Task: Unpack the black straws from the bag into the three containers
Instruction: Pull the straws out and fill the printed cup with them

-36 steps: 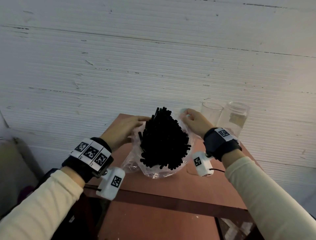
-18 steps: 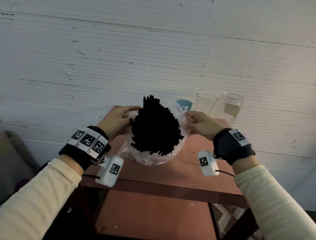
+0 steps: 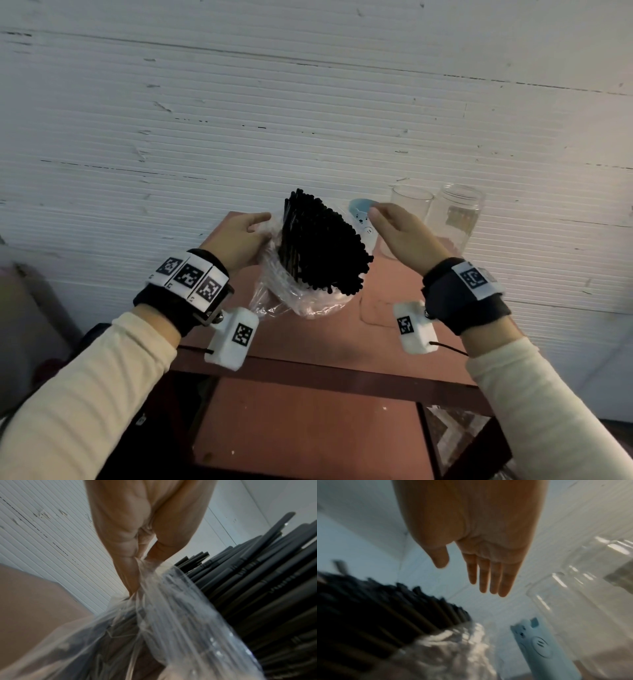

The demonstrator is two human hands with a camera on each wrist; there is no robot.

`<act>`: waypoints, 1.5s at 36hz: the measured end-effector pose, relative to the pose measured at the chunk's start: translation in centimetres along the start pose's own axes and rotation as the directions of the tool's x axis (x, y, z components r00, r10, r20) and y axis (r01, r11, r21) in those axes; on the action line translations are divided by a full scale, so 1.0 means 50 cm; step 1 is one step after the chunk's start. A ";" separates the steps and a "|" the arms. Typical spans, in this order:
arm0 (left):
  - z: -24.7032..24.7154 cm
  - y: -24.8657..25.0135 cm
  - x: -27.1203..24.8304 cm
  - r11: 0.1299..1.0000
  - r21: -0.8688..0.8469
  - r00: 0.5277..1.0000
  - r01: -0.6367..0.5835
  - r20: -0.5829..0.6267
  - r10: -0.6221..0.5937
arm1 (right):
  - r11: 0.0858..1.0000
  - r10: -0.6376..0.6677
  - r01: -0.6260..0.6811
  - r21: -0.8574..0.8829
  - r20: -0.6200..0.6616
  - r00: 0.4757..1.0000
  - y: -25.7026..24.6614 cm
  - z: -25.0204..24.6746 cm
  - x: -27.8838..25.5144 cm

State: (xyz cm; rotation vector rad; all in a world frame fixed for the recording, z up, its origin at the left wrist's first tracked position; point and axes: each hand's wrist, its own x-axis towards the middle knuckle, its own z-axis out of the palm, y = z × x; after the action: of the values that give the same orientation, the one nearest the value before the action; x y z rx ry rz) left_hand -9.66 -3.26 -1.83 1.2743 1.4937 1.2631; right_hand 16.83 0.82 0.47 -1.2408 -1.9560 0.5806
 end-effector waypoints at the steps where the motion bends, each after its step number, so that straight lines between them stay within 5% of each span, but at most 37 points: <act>1: 0.002 0.004 -0.002 1.000 -0.001 1.000 0.001 -0.018 -0.001 | 0.998 -0.036 0.036 0.057 0.004 0.999 -0.020 -0.007 -0.016; 6: 0.019 0.016 0.004 0.999 -0.020 0.997 0.044 -0.059 -0.045 | 0.938 -0.270 0.254 0.238 0.038 0.962 -0.108 -0.016 -0.091; 12: 0.045 0.035 -0.002 0.998 -0.042 0.996 0.043 -0.074 -0.046 | 0.851 -0.503 0.515 -0.100 0.122 0.856 -0.146 0.045 -0.113; 16: 0.045 0.033 -0.012 0.998 0.060 0.998 -0.016 -0.066 0.020 | 0.846 -0.463 0.458 -0.272 0.049 0.885 -0.119 0.070 -0.086; 22: 0.043 0.043 -0.036 0.967 0.211 0.990 -0.141 0.050 0.134 | 0.943 -0.320 0.306 -0.127 -0.103 0.942 -0.075 0.070 -0.038; 28: 0.061 0.050 -0.052 0.964 0.153 0.975 -0.219 0.072 0.210 | 0.980 -0.194 0.199 0.018 -0.136 0.971 -0.068 0.075 -0.012; 33: 0.069 0.073 -0.047 0.982 -0.019 0.980 -0.188 0.059 0.189 | 0.949 -0.266 0.276 0.150 -0.083 0.960 -0.067 0.078 0.005; 36: 0.062 0.079 -0.038 0.976 -0.078 0.977 -0.204 0.042 0.208 | 0.914 -0.363 0.384 0.130 -0.160 0.918 -0.072 0.089 0.018; 40: 0.051 0.095 -0.030 0.963 -0.099 0.966 -0.252 0.027 0.256 | 0.906 -0.339 0.388 0.171 -0.258 0.905 -0.074 0.103 0.039; 46: 0.025 0.103 -0.008 0.964 -0.035 0.963 -0.263 -0.067 0.260 | 0.910 -0.197 0.243 0.335 -0.166 0.966 -0.077 0.115 0.057; 50: 0.011 0.102 0.009 0.963 0.005 0.958 -0.271 -0.092 0.270 | 0.944 -0.183 0.209 0.253 -0.123 0.975 -0.081 0.138 0.070; 54: 0.001 0.096 0.021 0.966 0.082 0.968 -0.246 -0.026 0.249 | 0.958 -0.082 0.051 0.283 0.098 0.992 -0.088 0.151 0.069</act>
State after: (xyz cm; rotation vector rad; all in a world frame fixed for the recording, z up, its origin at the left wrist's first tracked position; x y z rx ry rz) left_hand -8.84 -2.21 2.89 1.5349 1.4542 1.4044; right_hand 7.54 2.12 0.02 -0.9809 -1.9162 0.8732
